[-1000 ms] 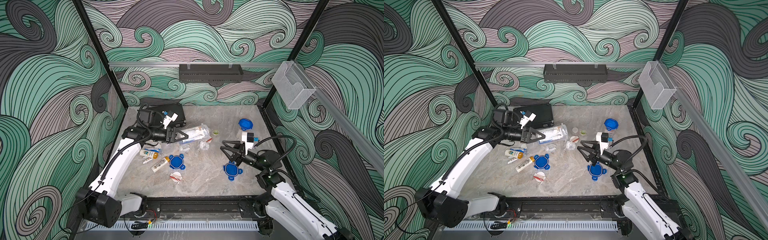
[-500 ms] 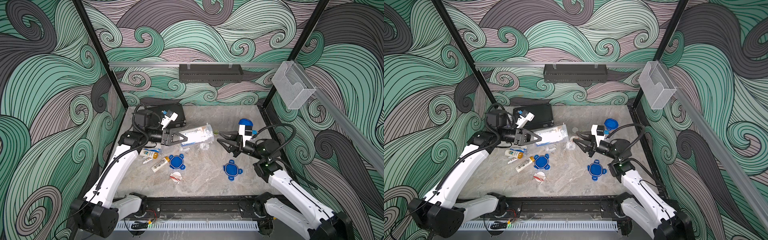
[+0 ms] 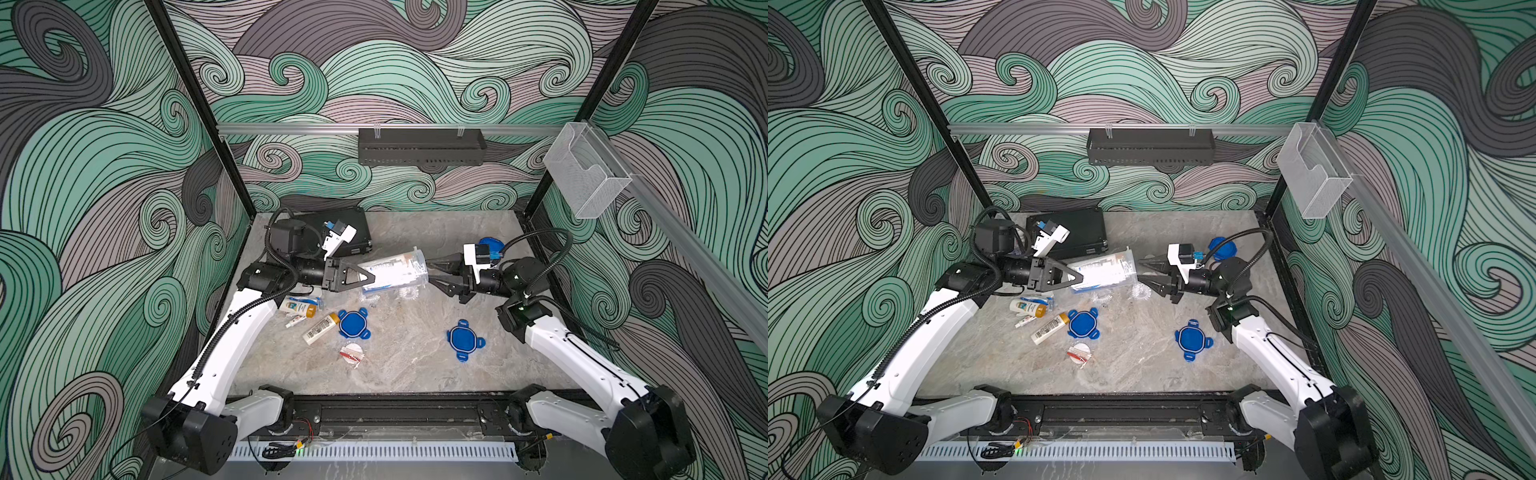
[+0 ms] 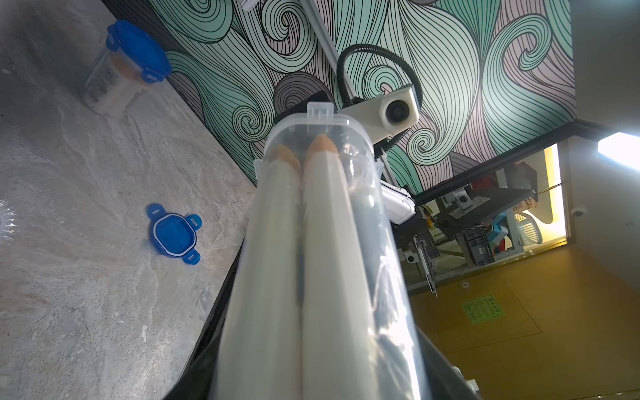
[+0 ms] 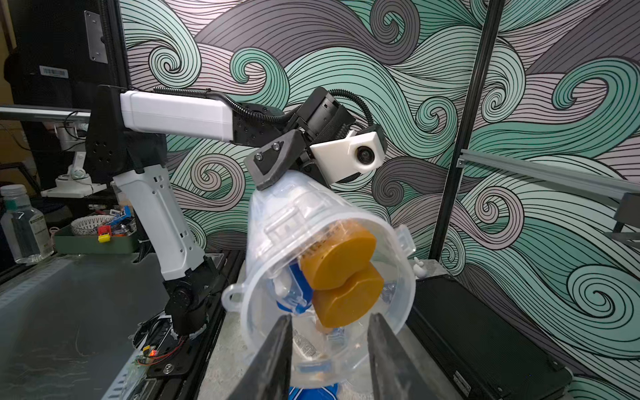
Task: Take out toiletry kits
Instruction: 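Pour the toiletry kits out of the container.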
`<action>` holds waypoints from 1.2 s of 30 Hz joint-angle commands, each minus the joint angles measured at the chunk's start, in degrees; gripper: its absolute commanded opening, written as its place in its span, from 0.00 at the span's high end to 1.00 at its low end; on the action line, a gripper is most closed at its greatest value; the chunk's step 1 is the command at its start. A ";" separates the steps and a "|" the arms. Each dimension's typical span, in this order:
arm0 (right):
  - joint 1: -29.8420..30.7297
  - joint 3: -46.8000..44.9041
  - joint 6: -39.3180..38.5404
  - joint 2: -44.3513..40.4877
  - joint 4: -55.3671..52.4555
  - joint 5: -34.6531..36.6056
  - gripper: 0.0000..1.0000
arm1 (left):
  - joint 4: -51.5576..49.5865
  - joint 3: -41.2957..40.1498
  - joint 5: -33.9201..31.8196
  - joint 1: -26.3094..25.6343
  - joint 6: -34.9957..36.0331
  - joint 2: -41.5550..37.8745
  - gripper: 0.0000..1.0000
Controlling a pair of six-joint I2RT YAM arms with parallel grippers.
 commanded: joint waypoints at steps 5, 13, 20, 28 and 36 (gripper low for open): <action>1.41 1.57 -6.47 0.19 2.61 -2.46 0.54 | 2.95 0.67 2.00 -0.29 0.04 2.34 0.97; 2.35 2.65 -6.59 3.61 5.43 -2.51 0.43 | 0.63 2.70 1.99 -0.26 0.93 6.68 0.96; 2.57 3.03 -0.43 6.85 12.80 -1.71 0.46 | -0.87 2.05 0.17 -0.26 2.81 8.18 0.96; 2.66 3.01 5.13 8.66 17.74 -1.28 0.68 | -3.29 1.23 -1.71 -0.29 5.21 9.12 0.96; 2.53 2.48 3.63 7.85 14.87 -0.67 0.94 | -3.29 0.90 -2.61 -0.29 5.29 8.80 0.96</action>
